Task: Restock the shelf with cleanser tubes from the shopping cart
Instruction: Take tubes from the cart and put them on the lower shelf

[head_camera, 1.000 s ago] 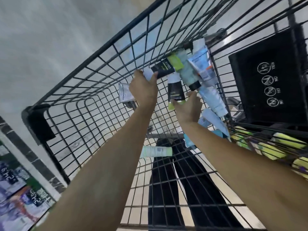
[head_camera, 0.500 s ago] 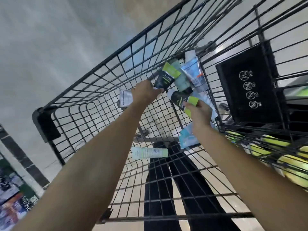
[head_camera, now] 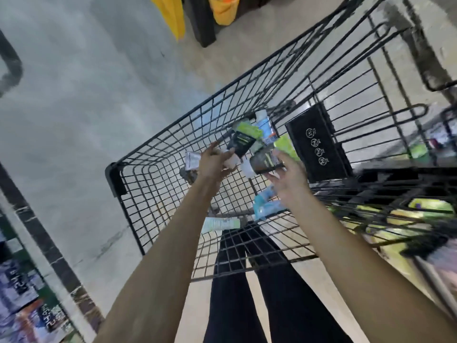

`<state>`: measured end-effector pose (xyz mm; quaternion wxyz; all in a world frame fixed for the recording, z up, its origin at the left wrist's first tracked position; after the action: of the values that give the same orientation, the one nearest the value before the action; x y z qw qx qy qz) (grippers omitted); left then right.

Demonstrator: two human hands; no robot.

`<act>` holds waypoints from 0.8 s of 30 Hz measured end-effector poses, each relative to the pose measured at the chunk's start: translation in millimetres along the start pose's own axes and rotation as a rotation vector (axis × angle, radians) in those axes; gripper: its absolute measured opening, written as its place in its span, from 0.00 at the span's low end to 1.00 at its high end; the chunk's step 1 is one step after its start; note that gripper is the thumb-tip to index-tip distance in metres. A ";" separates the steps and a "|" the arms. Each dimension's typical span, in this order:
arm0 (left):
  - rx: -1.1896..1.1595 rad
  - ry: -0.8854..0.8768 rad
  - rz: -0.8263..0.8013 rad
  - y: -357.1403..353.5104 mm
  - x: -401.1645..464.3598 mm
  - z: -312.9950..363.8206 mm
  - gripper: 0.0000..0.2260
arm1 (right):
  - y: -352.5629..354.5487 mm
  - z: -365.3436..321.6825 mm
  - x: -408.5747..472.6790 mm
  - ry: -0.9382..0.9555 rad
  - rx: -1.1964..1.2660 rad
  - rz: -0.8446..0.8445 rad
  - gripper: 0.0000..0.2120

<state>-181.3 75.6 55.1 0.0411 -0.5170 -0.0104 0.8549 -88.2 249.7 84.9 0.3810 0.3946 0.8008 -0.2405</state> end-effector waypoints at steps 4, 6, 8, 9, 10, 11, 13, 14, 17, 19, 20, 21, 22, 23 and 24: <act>-0.122 0.016 -0.220 -1.9 -90.2 19.8 0.17 | -10.1 -40.6 -66.4 0.039 0.022 -0.088 0.10; -0.126 -0.001 -0.326 -1.6 -137.5 28.0 0.18 | -12.1 -62.1 -106.2 0.093 -0.012 -0.133 0.07; -0.083 -0.030 -0.371 -3.8 -179.7 38.1 0.21 | -11.2 -79.3 -141.6 0.147 -0.051 -0.166 0.07; -0.056 -0.058 -0.374 -5.6 -200.5 43.7 0.22 | -9.0 -85.7 -156.9 0.172 -0.068 -0.181 0.09; -0.022 -0.090 -0.369 -6.7 -218.6 48.7 0.22 | -6.2 -93.1 -173.1 0.194 -0.073 -0.203 0.11; 0.007 -0.120 -0.375 -9.0 -237.1 51.5 0.22 | -2.1 -99.8 -187.7 0.214 -0.075 -0.230 0.12; 0.038 -0.179 -0.400 -10.8 -269.0 54.5 0.21 | 5.6 -113.2 -222.3 0.249 -0.092 -0.310 0.17; 0.048 -0.202 -0.413 -11.1 -281.5 55.0 0.23 | 10.6 -118.2 -237.4 0.280 -0.110 -0.344 0.20; 0.065 -0.272 -0.461 -15.0 -310.8 53.6 0.28 | 27.9 -130.0 -280.3 0.369 -0.133 -0.393 0.27; 0.079 -0.305 -0.495 -16.5 -327.3 50.2 0.28 | 38.7 -132.6 -306.2 0.419 -0.092 -0.382 0.28; 0.083 -0.319 -0.514 -16.6 -335.4 47.7 0.28 | 44.8 -131.8 -318.3 0.439 -0.050 -0.363 0.27; 0.087 -0.330 -0.536 -16.4 -343.4 44.4 0.27 | 51.5 -129.9 -329.8 0.451 0.002 -0.341 0.25; 0.095 -0.337 -0.551 -15.8 -350.6 40.7 0.27 | 58.4 -127.2 -340.2 0.455 0.062 -0.321 0.23; 0.120 -0.347 -0.572 -16.8 -359.3 37.9 0.27 | 66.2 -124.2 -350.5 0.456 0.124 -0.298 0.21; 0.151 -0.365 -0.592 -18.0 -368.7 34.6 0.27 | 74.5 -119.4 -359.0 0.460 0.178 -0.276 0.19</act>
<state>-40.5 64.4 397.9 0.3224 -0.3257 -0.1039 0.8827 65.2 213.2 436.7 0.1167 0.3581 0.8881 -0.2636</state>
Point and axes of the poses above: each hand's wrist, its own x-axis towards the middle knuckle, its own y-axis out of the back of the hand, z = x × y, the point moved 3 cm from there along x, towards the middle knuckle, and after that the axes turned 5 degrees about y, right-handed, at the moved point
